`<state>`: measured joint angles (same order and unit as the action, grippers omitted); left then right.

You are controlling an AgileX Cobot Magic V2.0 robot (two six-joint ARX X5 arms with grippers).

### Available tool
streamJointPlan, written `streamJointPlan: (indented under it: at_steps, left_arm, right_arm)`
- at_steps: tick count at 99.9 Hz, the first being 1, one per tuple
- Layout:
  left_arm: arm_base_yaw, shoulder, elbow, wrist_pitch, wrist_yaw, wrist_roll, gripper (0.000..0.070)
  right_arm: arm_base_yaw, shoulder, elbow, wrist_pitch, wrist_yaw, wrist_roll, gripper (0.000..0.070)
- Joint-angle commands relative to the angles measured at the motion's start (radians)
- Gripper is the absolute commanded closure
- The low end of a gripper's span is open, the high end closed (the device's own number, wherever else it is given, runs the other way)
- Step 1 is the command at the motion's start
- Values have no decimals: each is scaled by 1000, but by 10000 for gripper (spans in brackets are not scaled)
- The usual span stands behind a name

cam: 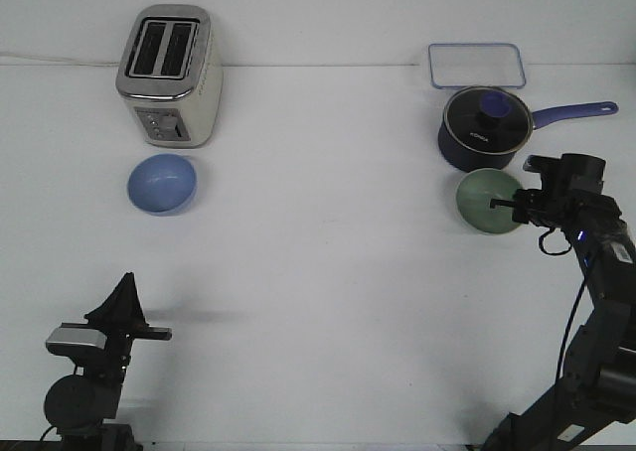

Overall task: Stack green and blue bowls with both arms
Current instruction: 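Grip the rim of the pale green bowl with the right gripper, then carry the green bowl toward the table center and lower it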

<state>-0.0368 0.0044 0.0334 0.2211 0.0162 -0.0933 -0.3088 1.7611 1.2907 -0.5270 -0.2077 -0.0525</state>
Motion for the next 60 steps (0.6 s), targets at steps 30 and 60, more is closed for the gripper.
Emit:
streamJointPlan:
  at_steps: [30,60]
  left_arm:
    - [2,-1,-19,11,-1,-2,690]
    - [2,-1,-19,11,-1,-2,690]
  right_arm:
    - [12,-96,13,-73,-98,41,700]
    - [158,-216,13,-211,-165,83,700]
